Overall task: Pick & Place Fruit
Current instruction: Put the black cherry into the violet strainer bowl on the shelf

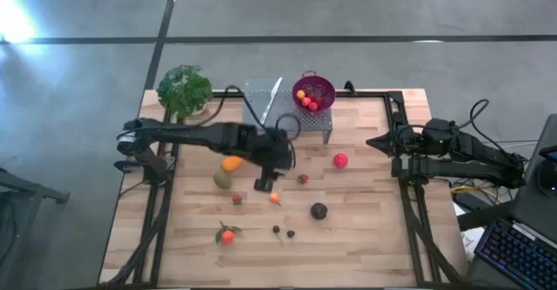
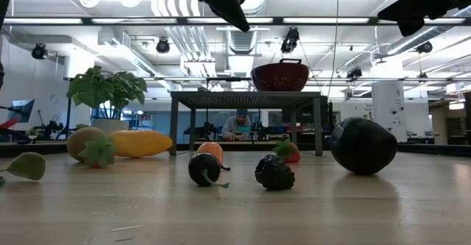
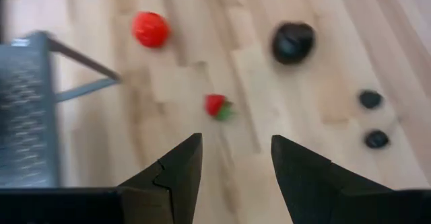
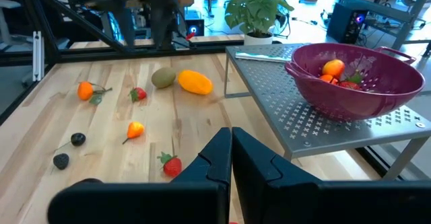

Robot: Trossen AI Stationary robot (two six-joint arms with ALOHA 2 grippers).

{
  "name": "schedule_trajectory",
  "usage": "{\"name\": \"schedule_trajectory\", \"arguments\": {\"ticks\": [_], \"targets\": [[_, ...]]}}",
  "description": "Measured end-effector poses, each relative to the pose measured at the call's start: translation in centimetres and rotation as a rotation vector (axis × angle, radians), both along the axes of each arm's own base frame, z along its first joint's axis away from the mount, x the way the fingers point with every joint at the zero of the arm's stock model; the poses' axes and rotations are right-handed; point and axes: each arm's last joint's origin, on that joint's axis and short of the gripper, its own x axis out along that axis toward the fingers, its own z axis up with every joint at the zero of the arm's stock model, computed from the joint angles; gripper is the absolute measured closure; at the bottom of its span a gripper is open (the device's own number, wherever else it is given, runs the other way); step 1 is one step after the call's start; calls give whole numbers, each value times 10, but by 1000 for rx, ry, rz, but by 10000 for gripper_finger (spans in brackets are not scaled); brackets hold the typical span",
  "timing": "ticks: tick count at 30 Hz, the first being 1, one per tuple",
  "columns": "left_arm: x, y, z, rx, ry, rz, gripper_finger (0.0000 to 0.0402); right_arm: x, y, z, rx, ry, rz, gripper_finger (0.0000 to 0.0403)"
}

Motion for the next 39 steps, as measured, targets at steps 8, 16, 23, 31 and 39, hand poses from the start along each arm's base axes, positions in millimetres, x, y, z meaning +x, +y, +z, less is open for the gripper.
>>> {"name": "schedule_trajectory", "arguments": {"ticks": [8, 16, 23, 31, 39], "targets": [[-9, -41, -31, -29, 103, -65, 218, 0, 0, 0, 0, 0, 0, 394], [-13, -72, -63, -72, 88, -108, 218, 0, 0, 0, 0, 0, 0, 394], [-14, -91, -92, -169, 3, -219, 218, 0, 0, 0, 0, 0, 0, 394], [-18, -99, -116, -240, -76, -291, 218, 0, 0, 0, 0, 0, 0, 394], [-23, -98, -133, -265, -105, -303, 218, 0, 0, 0, 0, 0, 0, 394]]}}
